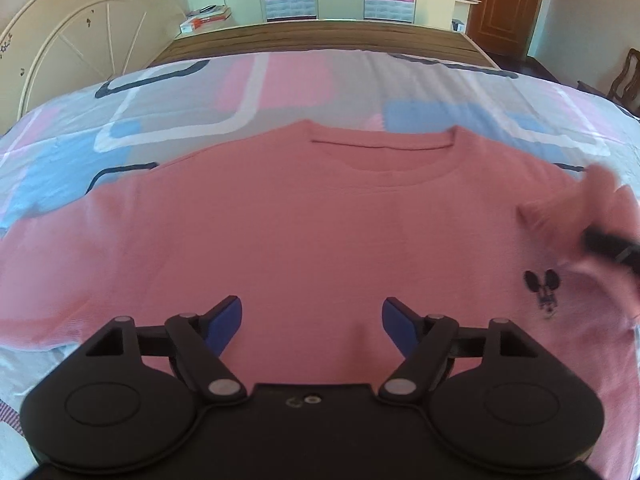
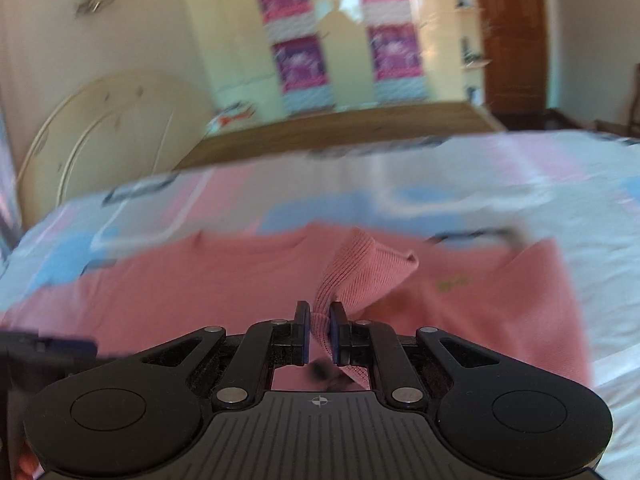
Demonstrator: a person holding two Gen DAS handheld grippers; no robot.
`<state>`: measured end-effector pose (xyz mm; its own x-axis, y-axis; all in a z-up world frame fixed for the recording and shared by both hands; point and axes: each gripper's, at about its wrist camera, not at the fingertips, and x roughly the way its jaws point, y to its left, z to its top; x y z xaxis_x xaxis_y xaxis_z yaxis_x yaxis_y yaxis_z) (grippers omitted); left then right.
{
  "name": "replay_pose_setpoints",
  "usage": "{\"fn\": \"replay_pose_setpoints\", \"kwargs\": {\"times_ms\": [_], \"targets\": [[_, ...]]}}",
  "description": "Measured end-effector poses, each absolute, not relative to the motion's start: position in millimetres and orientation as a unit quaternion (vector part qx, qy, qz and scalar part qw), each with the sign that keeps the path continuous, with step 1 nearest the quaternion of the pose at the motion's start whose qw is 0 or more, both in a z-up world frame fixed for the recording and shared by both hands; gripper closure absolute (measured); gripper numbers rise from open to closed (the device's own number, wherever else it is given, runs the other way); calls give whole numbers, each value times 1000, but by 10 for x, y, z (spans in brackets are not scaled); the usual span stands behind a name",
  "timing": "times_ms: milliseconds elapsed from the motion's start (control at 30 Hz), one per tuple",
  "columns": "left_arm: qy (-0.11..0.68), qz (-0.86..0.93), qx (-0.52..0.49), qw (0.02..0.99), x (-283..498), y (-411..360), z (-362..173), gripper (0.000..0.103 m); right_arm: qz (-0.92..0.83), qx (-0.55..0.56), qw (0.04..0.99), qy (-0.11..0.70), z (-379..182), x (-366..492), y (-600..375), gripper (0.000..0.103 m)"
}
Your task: Fold small clothes
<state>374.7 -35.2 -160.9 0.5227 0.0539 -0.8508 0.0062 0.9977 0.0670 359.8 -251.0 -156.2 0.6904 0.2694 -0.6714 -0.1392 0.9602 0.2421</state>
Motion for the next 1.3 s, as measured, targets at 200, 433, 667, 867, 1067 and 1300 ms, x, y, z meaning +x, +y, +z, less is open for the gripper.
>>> {"fn": "replay_pose_setpoints", "kwargs": {"times_ms": [200,433,667,867,1067,1300], "targets": [[500,-27,3,866,3773,-182,-1674,26,144,81,893,418,-1870,3526,-2105,64],[527,-111,-45,841,3911,-495,-1876,28,54,44,910,408,-1834,3301,-2386,64],[522,-151,-91,834,4043,-846,-2066,37,-23,60,903,425,-1900,2970,-2973,64],[503,-157,-102,844,4046,-936,-2114,82,-60,80,898,429,-1919,2805,-3299,64],[477,-172,-136,851,4070,-889,-1939,95,-83,73,894,434,-1972,2791,-3425,63],[392,-198,-176,881,4127,-734,-1143,95,-80,60,896,433,-2026,2875,-3368,54]]}}
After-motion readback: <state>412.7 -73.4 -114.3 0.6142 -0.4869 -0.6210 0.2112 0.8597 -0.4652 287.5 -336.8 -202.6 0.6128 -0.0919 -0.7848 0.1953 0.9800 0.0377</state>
